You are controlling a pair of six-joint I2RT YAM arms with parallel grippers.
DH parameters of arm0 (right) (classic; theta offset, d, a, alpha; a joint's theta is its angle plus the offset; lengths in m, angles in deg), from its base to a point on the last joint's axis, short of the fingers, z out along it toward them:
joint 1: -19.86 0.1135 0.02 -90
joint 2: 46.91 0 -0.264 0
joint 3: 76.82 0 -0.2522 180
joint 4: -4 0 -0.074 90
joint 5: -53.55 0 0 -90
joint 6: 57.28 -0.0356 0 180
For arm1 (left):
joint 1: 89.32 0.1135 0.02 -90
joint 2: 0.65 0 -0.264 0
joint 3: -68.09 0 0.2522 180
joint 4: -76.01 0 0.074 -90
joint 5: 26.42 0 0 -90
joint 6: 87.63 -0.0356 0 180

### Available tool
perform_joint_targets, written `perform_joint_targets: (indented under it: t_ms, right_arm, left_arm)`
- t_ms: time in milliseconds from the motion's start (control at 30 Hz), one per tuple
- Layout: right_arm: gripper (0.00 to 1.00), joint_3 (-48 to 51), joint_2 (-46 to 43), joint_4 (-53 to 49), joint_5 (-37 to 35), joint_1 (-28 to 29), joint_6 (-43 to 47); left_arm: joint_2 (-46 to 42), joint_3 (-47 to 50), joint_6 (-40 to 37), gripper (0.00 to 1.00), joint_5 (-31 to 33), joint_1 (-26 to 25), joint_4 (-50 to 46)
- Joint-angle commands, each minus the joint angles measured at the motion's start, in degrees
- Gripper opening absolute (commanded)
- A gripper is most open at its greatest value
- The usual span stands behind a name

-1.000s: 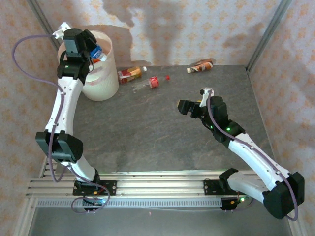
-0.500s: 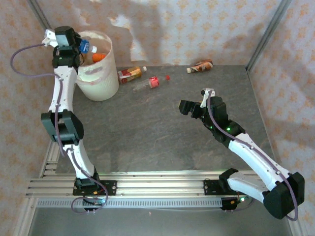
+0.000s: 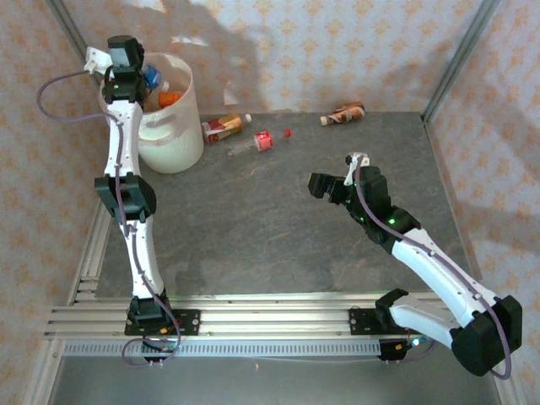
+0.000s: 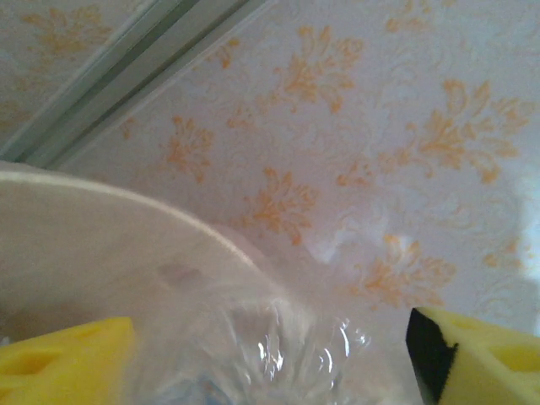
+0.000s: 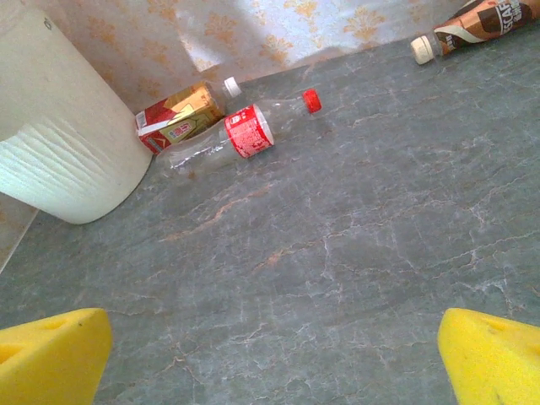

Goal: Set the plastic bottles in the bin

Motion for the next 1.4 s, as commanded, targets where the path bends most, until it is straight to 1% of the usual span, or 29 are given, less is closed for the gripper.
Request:
perform_joint_targets:
  t_ms: [0,67,167,333,433,500,600,700,767,967,1067,1133,1267,1300,1367]
  right_arm:
    - [0.99,-0.6,-0.7,-0.9,-1.6,0.1,0.1]
    - [0.99,-0.6,-0.7,-0.8,-1.7,0.1,0.2]
    - [0.99,-0.7,-0.6,-0.8,-1.9,0.1,0.5]
    - [0.99,-0.7,-0.6,-0.4,-2.2,0.1,0.7]
    - [0.99,-0.7,-0.5,0.0,-2.6,0.2,0.6]
    - [0.99,-0.7,-0.4,0.2,-2.5,0.1,0.5]
    - [0.99,-0.6,-0.3,0.2,-3.0,0.1,0.3]
    - [0.99,-0.5,-0.5,0.1,-4.6,0.1,-0.4]
    - [0.99,-0.3,-0.7,0.2,-5.7,0.1,-0.8]
    - [0.99,0.4,-1.3,-0.2,-8.8,0.1,-1.3]
    - [0.99,0.5,-1.3,-0.9,-11.1,0.1,-2.0]
    - [0.99,0.4,-1.4,-1.6,-12.3,0.1,-2.6]
    - [0.99,0.3,-2.0,-2.7,-13.2,0.0,-2.5]
    - [0.99,0.2,-2.2,-2.9,-13.4,-0.1,-2.3]
    - [0.99,0.1,-2.6,-3.9,-14.1,-0.1,-1.5]
  left_arm:
    - [-0.3,-4.6,-0.3,0.96,2.7,-0.4,-3.5]
    - [-0.9,-4.5,-1.0,1.0,2.4,-0.5,-3.7]
    - [-2.7,-4.5,-3.9,1.0,1.3,-0.6,-4.4]
    - [-6.9,-4.2,-11.8,1.0,-0.2,-2.6,-5.9]
    - [-10.9,-0.8,-15.4,1.0,-0.9,-4.4,-6.3]
    - [-14.0,3.4,-16.7,1.0,-1.3,-5.8,-4.8]
    - [-18.1,10.4,-19.0,1.0,-4.2,-8.6,-0.7]
    - [-19.7,12.7,-25.4,1.0,-3.9,-13.5,-1.1]
    - [-20.0,13.3,-31.6,1.0,-3.7,-17.1,-1.9]
    - [-19.0,16.7,-46.6,1.0,-4.0,-26.9,-2.1]
    - [-16.5,17.9,-52.5,1.0,-4.5,-30.6,-2.8]
    - [-14.1,18.2,-55.0,1.0,-6.3,-31.7,-4.2]
    - [-8.5,17.5,-60.3,1.0,-11.0,-32.0,-7.6]
    - [-7.1,16.9,-61.7,1.0,-11.2,-32.0,-8.7]
    - [-5.0,16.6,-64.0,1.0,-8.9,-32.0,-9.8]
